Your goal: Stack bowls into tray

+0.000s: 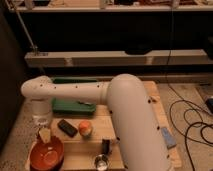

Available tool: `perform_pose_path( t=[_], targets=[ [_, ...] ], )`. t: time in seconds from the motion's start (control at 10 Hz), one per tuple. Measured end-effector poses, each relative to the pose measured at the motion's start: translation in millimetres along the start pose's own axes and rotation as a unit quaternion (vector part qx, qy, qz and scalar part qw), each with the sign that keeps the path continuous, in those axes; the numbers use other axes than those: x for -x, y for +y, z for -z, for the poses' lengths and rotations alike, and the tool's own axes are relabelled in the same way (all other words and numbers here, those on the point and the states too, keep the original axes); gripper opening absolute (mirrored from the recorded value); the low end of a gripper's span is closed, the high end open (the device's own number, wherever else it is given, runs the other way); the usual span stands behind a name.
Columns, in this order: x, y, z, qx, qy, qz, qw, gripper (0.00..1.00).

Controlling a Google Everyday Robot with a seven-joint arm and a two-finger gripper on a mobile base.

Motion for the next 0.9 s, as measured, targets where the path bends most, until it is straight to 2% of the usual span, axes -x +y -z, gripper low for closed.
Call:
perform_pose_path(
  t=[0.1,0.2,0.4,0.6,0.9],
  targets=[
    [-5,-1,-1,-0.003,-0.002,0.005,1.0,0.74],
    [-8,-1,-2,-0.006,-0.005,0.007,0.9999,0.78],
    [-14,-1,-10,-0.018,-0.017,0.015,0.9996,0.8],
    [-16,-2,-13,-0.03,-0.017,0.017,0.9993,0.8],
    [-15,-1,-14,-0.03,-0.017,0.017,0.9993,0.8]
  ],
)
